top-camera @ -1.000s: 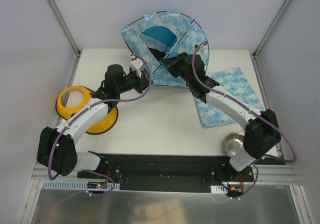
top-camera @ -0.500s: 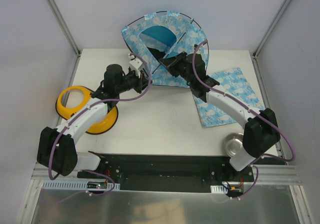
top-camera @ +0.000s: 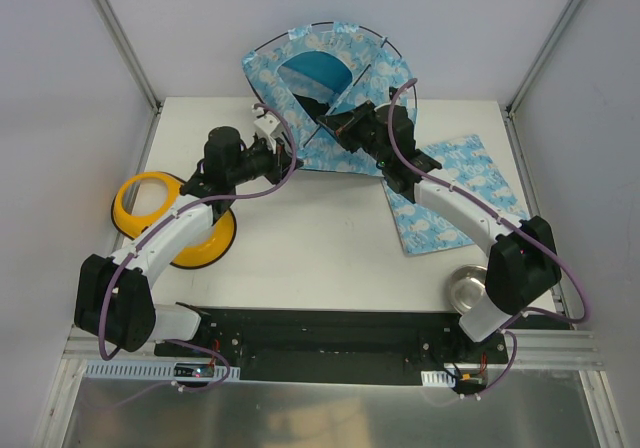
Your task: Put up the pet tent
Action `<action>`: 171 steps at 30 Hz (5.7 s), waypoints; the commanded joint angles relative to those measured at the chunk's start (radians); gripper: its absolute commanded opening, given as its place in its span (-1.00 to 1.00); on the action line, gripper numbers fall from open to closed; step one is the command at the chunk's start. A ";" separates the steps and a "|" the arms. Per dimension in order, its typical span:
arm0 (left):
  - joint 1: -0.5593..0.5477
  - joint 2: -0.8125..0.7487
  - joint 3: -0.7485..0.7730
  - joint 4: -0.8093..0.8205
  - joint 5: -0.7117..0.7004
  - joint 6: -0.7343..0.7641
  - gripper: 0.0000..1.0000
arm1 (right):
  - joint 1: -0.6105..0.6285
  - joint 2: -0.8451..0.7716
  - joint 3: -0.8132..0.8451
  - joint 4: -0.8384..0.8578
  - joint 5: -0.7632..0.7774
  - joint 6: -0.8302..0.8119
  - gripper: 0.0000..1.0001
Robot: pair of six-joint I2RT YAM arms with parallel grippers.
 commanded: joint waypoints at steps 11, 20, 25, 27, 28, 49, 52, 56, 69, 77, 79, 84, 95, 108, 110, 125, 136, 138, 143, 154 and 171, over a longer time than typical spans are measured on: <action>0.005 -0.038 -0.011 -0.198 0.144 -0.036 -1.00 | -0.150 0.048 0.006 0.058 0.308 -0.007 -1.00; 0.005 -0.032 -0.001 -0.198 0.144 -0.037 -1.00 | -0.148 0.066 0.011 0.049 0.299 -0.030 -1.00; 0.005 -0.029 0.004 -0.198 0.144 -0.039 -1.00 | -0.150 0.066 0.002 0.049 0.302 -0.039 -1.00; 0.005 -0.027 0.004 -0.198 0.145 -0.042 -1.00 | -0.149 0.066 0.002 0.049 0.305 -0.043 -1.00; 0.005 -0.024 0.004 -0.196 0.149 -0.043 -1.00 | -0.150 0.069 0.005 0.049 0.307 -0.045 -1.00; 0.003 -0.038 -0.014 -0.198 0.152 -0.042 -1.00 | -0.182 0.023 0.005 0.107 0.322 -0.014 -1.00; 0.005 -0.040 -0.013 -0.198 0.152 -0.042 -1.00 | -0.184 0.023 0.011 0.105 0.328 -0.031 -1.00; 0.006 -0.040 -0.011 -0.200 0.150 -0.042 -1.00 | -0.184 0.024 0.006 0.101 0.338 -0.051 -1.00; 0.006 -0.009 0.029 -0.204 0.164 -0.052 -1.00 | -0.124 0.049 0.032 0.105 0.232 -0.112 -1.00; 0.008 -0.007 0.030 -0.219 0.178 -0.040 -1.00 | -0.061 0.060 0.052 0.091 0.229 -0.151 -1.00; 0.006 -0.007 0.035 -0.223 0.178 -0.037 -1.00 | -0.041 0.058 0.057 0.087 0.235 -0.183 -1.00; 0.005 -0.004 0.044 -0.223 0.176 -0.034 -1.00 | 0.006 0.060 0.066 0.058 0.253 -0.253 -1.00; 0.006 -0.023 0.038 -0.227 0.127 -0.019 -1.00 | 0.029 0.018 0.017 0.018 0.321 -0.344 -1.00; 0.006 -0.014 0.047 -0.227 0.101 -0.019 -1.00 | 0.072 -0.006 0.000 0.061 0.160 -0.425 -1.00; 0.005 -0.012 0.052 -0.253 0.099 -0.019 -1.00 | 0.080 -0.012 -0.009 0.067 0.152 -0.430 -1.00; 0.005 -0.024 0.067 -0.262 0.107 -0.032 -1.00 | 0.114 0.000 -0.030 0.065 0.187 -0.499 -1.00; 0.005 -0.015 0.076 -0.262 0.182 -0.054 -1.00 | 0.126 0.017 -0.073 0.153 0.215 -0.499 -1.00; 0.005 -0.015 0.072 -0.262 0.185 -0.055 -1.00 | 0.126 0.017 -0.072 0.157 0.215 -0.488 -1.00; 0.006 -0.017 0.058 -0.262 0.187 -0.054 -1.00 | 0.123 0.005 -0.055 0.156 0.203 -0.467 -1.00; 0.005 -0.020 0.082 -0.262 0.205 -0.054 -1.00 | 0.132 0.051 -0.054 0.133 0.226 -0.514 -1.00; 0.005 -0.035 0.124 -0.262 0.116 -0.057 -1.00 | 0.163 0.051 -0.073 0.076 0.114 -0.570 -1.00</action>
